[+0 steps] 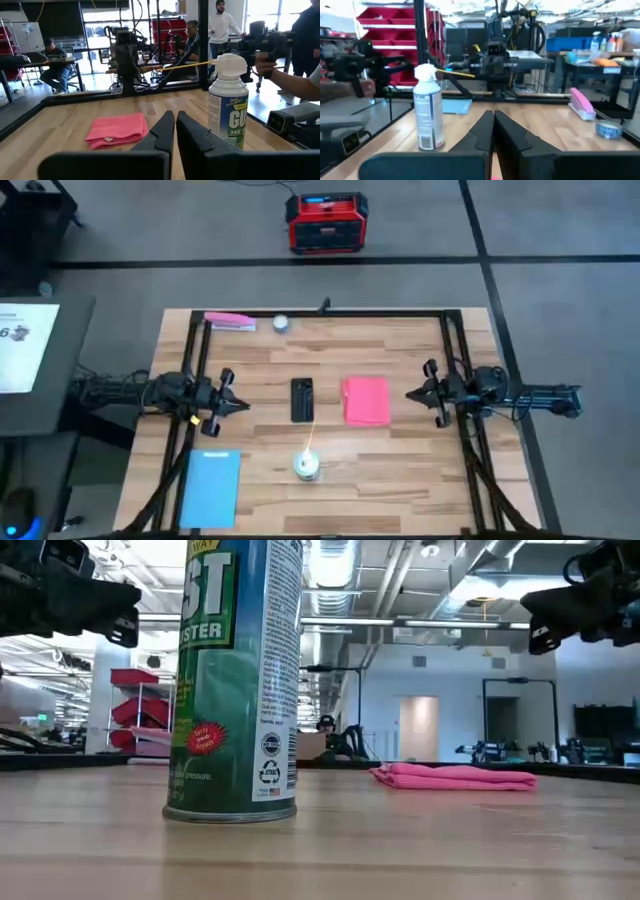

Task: Apply microfiber cloth
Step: Move the pink microfiber cloth to the center of the table

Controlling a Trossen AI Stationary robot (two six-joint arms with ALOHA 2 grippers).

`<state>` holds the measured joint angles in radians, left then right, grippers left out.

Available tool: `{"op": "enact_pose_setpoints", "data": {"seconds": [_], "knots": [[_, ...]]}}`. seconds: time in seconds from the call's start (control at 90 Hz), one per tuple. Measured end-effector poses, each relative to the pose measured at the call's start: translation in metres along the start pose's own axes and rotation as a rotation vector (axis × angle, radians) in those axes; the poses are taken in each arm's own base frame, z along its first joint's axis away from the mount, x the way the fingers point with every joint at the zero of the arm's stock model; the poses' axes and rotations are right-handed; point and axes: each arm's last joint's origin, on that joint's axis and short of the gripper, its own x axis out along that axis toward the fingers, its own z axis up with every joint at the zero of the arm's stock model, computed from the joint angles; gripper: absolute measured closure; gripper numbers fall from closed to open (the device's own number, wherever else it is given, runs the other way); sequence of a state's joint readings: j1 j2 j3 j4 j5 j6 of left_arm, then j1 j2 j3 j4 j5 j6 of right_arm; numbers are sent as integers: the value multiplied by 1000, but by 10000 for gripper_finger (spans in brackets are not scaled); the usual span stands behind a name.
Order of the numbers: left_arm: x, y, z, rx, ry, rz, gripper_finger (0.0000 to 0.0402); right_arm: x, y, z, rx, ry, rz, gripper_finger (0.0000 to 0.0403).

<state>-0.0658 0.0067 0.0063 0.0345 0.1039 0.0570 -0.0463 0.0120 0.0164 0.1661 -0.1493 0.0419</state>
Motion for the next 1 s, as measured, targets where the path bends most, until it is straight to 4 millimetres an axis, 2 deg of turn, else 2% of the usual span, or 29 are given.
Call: {"op": "enact_pose_setpoints", "data": {"seconds": [0.211,0.311,0.511,0.6,0.822,1.0], "knots": [[0,0,0,-1,0,0,402,0,0,4,57,-36,8,403],[0,0,0,-1,0,1,402,1,-2,3,59,-23,-56,403],[0,0,0,-1,0,1,402,8,-12,-16,121,166,-238,403],[0,0,0,-1,0,1,402,14,-15,-16,158,238,-284,403],[0,0,0,-1,0,1,402,52,-21,18,161,463,-348,403],[0,0,0,-1,0,1,402,101,-25,26,131,745,-388,403]]}}
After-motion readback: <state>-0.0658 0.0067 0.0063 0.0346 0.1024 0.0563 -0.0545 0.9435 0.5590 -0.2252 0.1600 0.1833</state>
